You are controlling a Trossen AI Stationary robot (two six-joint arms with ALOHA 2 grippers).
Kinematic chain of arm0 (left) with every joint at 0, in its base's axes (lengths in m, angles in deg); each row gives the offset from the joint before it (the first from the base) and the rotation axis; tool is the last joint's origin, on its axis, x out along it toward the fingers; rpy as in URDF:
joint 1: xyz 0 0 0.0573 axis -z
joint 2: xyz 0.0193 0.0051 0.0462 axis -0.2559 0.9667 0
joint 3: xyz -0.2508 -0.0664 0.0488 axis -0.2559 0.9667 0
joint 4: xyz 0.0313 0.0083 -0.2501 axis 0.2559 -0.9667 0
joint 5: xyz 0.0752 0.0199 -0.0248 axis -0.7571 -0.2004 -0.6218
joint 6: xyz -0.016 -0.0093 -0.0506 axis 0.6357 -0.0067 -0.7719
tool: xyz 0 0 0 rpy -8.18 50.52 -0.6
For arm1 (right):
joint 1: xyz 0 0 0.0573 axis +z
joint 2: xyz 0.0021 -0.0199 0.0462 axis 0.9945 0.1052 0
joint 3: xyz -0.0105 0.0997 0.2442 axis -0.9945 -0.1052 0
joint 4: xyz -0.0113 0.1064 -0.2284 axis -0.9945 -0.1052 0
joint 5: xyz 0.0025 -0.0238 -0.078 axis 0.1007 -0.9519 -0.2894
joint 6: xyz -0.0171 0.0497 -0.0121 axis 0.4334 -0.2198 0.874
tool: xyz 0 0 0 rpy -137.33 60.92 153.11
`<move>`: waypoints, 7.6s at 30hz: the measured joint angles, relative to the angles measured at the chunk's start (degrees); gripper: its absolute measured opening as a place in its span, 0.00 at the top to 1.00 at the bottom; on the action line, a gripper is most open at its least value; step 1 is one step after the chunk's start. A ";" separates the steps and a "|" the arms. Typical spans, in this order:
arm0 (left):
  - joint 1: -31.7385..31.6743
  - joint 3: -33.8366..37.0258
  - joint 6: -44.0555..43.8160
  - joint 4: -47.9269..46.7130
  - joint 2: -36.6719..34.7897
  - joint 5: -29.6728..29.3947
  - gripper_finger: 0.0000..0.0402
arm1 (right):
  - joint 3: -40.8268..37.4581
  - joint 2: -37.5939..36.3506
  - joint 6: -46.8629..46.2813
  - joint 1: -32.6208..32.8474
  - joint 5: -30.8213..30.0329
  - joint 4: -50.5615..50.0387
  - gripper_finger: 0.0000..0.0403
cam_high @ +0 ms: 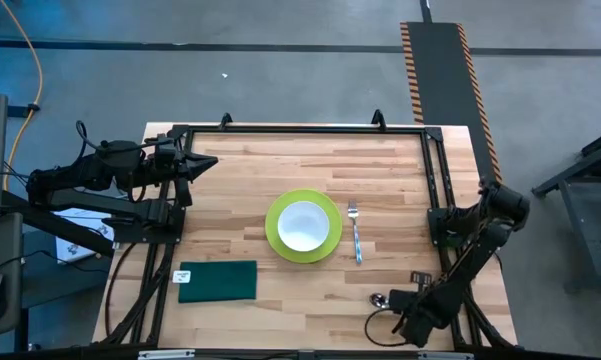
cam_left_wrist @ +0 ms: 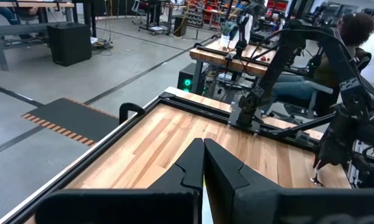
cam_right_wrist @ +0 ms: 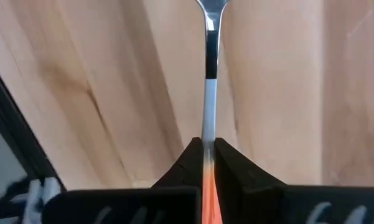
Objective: Set table place
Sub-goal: Put the orange spoon into the white bowl, then return to Home Position
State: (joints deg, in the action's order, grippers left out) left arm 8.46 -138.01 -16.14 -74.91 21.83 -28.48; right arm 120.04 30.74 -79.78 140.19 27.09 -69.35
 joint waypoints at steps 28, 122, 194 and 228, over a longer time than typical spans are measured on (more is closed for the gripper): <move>0.02 -0.01 1.45 0.02 0.75 6.35 1.00 | 0.20 -18.70 46.52 -39.03 -10.06 20.75 1.00; 4.89 8.54 4.61 31.78 4.75 8.88 1.00 | 28.41 13.14 56.99 -60.77 17.04 -19.98 1.00; 4.89 8.54 4.52 29.06 4.68 7.09 1.00 | 19.07 -1.67 65.61 -60.96 9.82 -14.25 0.84; 4.89 4.87 4.37 9.69 -1.92 3.88 1.00 | -23.37 -45.84 61.67 -61.36 7.00 65.82 1.00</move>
State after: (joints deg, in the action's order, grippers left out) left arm 13.35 -133.14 -11.77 -65.21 19.91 -24.59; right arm 96.67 -15.09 -18.11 78.84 34.09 -3.54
